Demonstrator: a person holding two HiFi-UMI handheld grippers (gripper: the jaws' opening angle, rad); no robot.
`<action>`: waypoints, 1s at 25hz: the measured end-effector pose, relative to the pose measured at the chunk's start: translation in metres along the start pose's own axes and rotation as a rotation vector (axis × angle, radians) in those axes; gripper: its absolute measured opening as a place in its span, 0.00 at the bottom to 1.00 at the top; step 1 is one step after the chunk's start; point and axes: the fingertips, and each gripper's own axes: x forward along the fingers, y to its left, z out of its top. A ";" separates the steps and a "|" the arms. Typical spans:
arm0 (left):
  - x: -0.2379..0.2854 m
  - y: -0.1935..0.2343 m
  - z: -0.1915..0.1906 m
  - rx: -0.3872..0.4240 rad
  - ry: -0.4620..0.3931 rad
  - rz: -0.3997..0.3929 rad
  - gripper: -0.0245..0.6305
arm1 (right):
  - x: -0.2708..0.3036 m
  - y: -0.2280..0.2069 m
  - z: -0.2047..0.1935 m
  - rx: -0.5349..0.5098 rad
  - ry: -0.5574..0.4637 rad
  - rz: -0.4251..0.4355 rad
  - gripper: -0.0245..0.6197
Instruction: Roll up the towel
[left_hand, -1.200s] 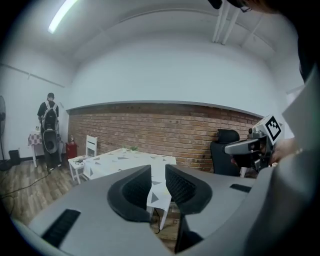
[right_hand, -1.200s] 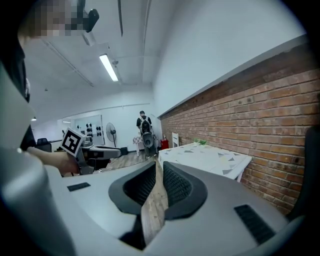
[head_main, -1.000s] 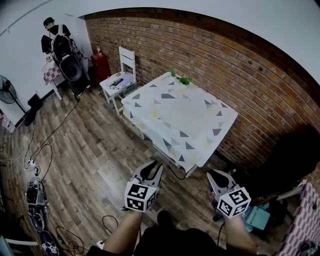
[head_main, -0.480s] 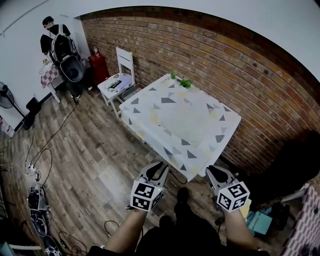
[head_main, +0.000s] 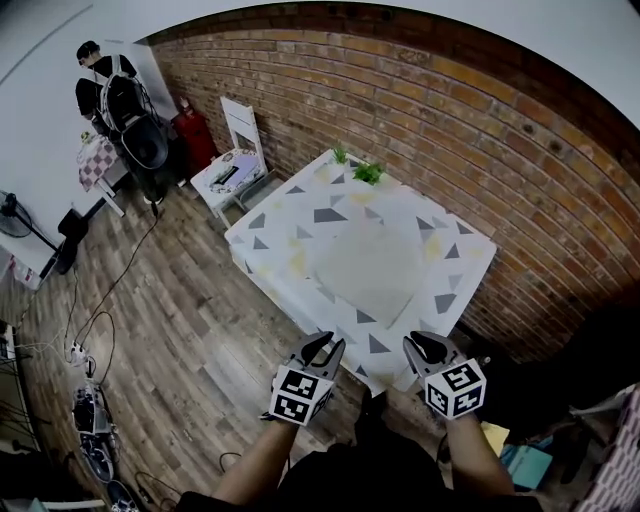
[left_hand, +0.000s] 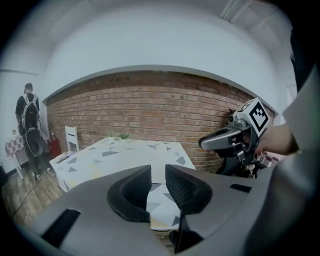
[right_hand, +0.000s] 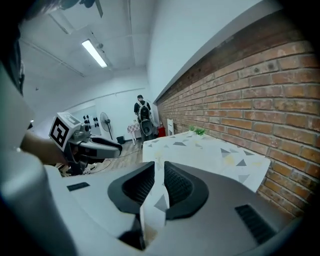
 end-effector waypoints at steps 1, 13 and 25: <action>0.012 0.003 0.000 0.010 0.024 -0.004 0.19 | 0.009 -0.010 -0.002 -0.003 0.015 0.003 0.15; 0.111 0.017 -0.052 0.090 0.265 -0.054 0.19 | 0.096 -0.038 -0.087 -0.199 0.378 0.184 0.26; 0.136 0.026 -0.086 0.179 0.331 -0.144 0.19 | 0.135 -0.031 -0.149 -0.271 0.571 0.198 0.30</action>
